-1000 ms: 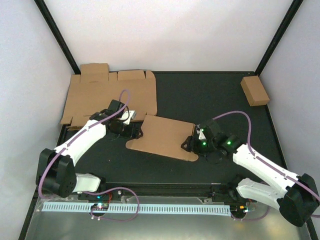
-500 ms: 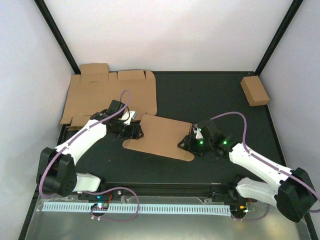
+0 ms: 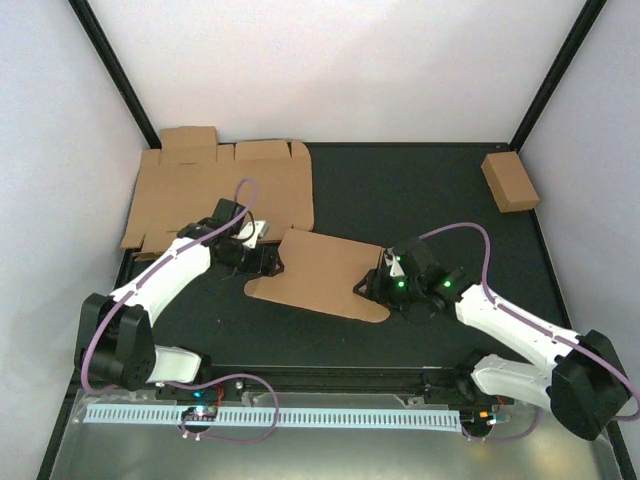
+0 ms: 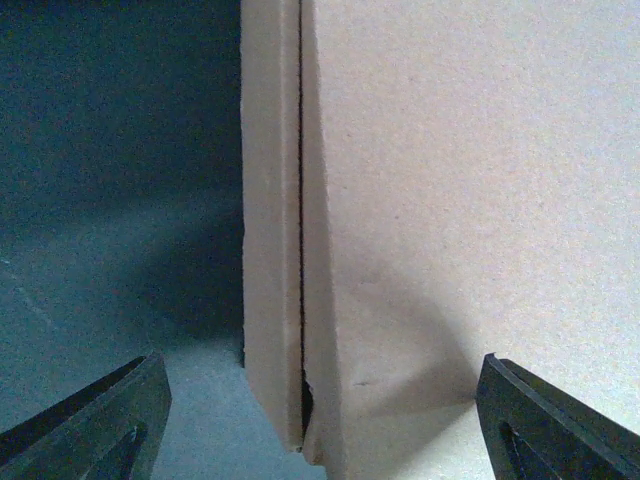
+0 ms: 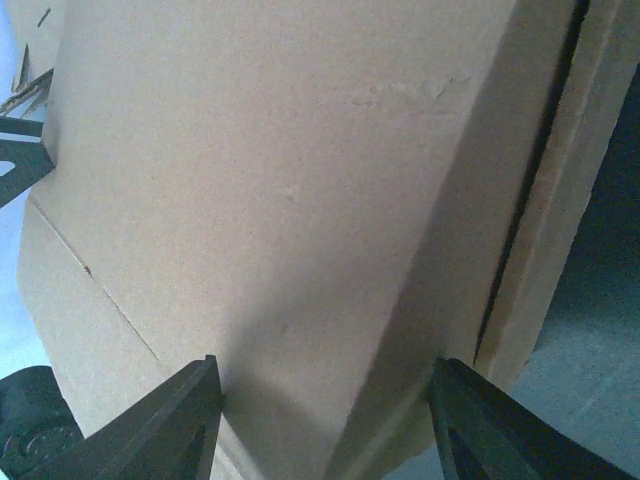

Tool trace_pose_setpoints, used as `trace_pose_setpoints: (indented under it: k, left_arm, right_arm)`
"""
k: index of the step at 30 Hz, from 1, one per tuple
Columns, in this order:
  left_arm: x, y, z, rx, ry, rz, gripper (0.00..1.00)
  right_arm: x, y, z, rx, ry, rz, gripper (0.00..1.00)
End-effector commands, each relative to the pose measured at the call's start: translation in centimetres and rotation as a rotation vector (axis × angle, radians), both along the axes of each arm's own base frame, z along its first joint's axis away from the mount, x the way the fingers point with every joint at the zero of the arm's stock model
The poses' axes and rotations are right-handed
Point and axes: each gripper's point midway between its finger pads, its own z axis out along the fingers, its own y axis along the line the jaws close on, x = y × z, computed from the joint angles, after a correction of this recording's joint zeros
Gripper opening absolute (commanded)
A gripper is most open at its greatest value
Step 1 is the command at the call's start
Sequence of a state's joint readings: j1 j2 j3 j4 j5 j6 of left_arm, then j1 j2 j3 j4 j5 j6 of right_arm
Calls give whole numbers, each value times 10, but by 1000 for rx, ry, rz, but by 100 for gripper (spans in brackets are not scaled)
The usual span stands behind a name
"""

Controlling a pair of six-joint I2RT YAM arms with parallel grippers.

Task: Fold the paper box

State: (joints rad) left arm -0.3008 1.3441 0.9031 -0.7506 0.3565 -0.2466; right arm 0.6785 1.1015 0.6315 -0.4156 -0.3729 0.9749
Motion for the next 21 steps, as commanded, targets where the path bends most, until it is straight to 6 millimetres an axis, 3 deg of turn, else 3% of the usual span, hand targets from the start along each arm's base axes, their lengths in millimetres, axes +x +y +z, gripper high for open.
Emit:
trace_pose_setpoints:
  k: [1, 5, 12, 21]
  left_arm:
    - [-2, -10, -1, -67, 28, -23, 88]
    - [-4, -23, 6, -181, 40, -43, 98]
    - [-5, -30, 5, -240, 65, -53, 98]
    - [-3, -7, 0, -96, 32, -10, 93]
  right_arm:
    - [1, 4, -4, 19, 19, -1, 60]
    - [3, 13, 3, 75, 20, -1, 59]
    - [7, 13, 5, 74, 5, -12, 58]
    - [-1, -23, -21, -145, -4, -14, 54]
